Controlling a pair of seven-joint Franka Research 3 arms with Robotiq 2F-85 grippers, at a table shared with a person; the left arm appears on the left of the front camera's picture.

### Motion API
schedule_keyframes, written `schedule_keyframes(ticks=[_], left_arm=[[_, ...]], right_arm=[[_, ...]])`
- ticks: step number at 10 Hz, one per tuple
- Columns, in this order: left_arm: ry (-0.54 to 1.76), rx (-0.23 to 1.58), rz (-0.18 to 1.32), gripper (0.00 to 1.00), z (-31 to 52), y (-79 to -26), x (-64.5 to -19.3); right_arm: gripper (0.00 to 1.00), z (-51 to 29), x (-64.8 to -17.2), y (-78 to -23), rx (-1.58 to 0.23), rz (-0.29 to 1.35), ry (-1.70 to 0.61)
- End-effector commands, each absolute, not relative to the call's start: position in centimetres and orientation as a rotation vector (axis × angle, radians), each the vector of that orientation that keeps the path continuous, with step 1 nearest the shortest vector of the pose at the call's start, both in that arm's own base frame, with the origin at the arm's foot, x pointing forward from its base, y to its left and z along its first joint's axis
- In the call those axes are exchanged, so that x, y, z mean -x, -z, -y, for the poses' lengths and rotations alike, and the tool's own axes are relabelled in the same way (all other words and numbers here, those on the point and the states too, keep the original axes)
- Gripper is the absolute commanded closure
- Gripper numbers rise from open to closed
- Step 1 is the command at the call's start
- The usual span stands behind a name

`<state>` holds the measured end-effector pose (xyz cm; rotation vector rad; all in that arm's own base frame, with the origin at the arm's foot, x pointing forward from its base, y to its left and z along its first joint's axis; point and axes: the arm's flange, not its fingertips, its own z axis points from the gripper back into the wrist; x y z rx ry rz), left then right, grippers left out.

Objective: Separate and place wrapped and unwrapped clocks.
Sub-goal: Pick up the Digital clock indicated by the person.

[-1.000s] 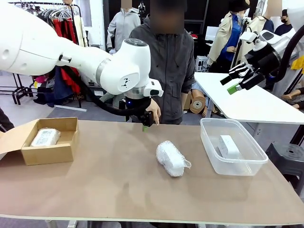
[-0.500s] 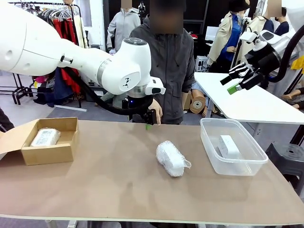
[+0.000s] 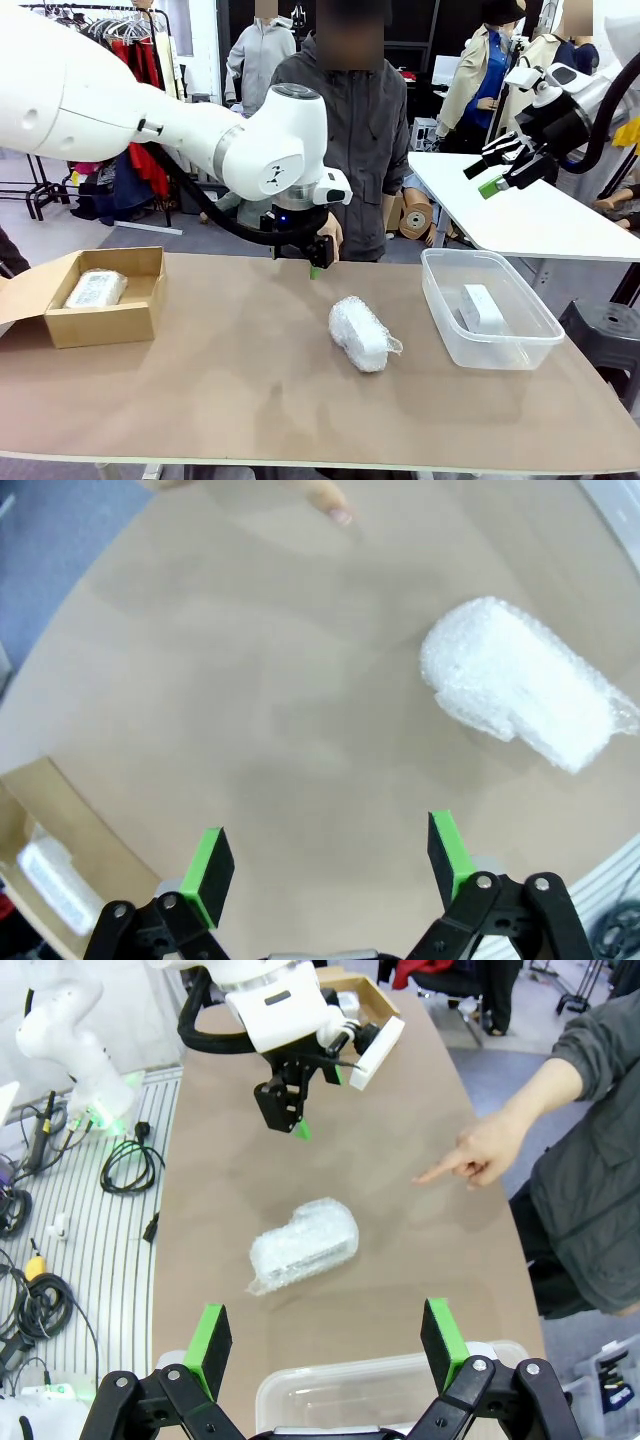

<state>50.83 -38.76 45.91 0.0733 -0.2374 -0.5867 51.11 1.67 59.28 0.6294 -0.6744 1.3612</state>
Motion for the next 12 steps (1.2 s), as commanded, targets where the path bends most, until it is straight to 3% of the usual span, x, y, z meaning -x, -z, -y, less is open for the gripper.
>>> schedule_keyframes(ticks=[1, 4, 12], left_arm=[[0.449, -0.105, 0.188, 0.0, 41.2, -46.5, -51.3], [0.191, -0.249, 0.113, 0.0, 44.2, -45.8, -51.2], [-0.111, -0.159, 0.425, 0.0, 50.1, -42.5, -49.9]], right_arm=[[0.0, -1.5, -51.0, -59.4, -0.616, 0.677, -1.387], [0.0, -1.5, -51.0, -59.4, -0.616, 0.677, -1.387], [0.0, -1.5, -51.0, -59.4, -0.616, 0.677, -1.387]])
